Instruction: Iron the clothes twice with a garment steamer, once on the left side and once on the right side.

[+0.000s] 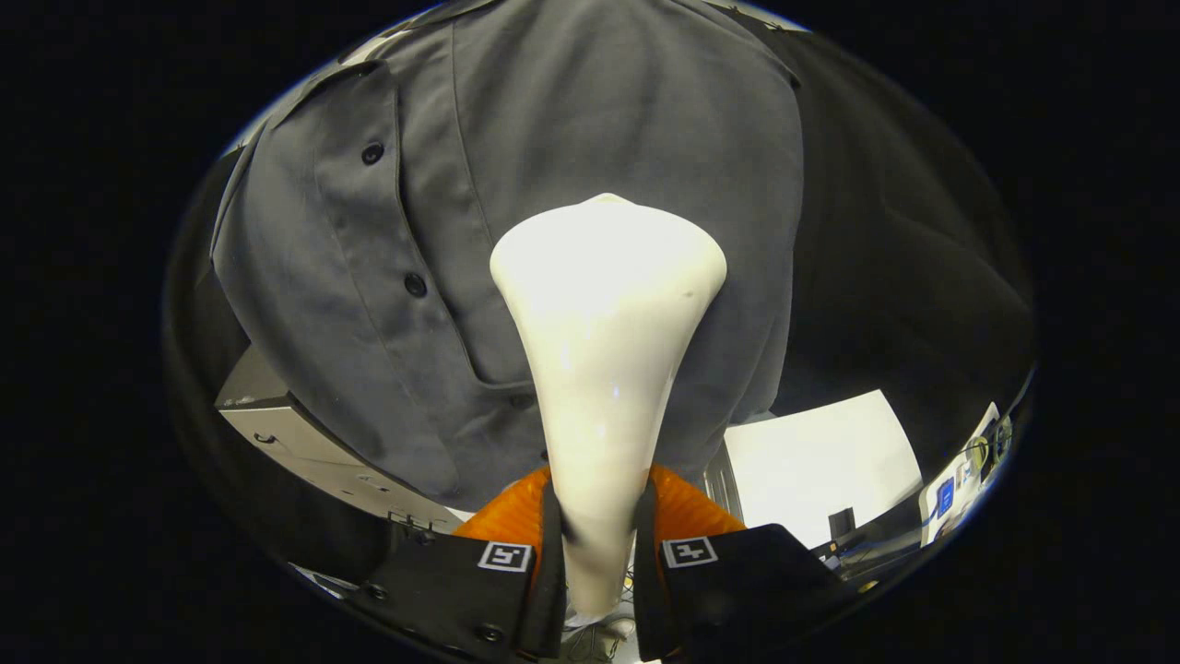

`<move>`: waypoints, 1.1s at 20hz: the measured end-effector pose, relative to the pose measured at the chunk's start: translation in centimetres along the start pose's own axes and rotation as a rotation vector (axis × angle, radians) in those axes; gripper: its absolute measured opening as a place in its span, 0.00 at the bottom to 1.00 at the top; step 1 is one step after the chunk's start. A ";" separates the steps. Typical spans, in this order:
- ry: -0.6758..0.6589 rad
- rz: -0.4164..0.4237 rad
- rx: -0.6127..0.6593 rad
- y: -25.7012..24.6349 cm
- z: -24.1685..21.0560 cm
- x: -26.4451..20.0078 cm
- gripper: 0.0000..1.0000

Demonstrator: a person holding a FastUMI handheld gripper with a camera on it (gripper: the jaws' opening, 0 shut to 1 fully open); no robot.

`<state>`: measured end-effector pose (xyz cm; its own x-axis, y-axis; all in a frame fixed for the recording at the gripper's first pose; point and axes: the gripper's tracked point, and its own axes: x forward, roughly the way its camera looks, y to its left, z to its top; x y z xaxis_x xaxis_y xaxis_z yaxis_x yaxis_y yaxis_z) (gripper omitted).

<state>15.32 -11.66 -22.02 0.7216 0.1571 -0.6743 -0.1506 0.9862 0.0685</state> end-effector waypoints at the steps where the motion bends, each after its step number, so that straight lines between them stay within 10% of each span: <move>1: 0.011 0.000 0.002 -0.1 -0.6 0.3 0.38; 22: 0.215 -0.042 0.062 -3.8 -11.3 5.2 0.38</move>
<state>12.08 -15.19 -34.10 0.5644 0.1073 -0.8185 -0.0770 0.9940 0.0772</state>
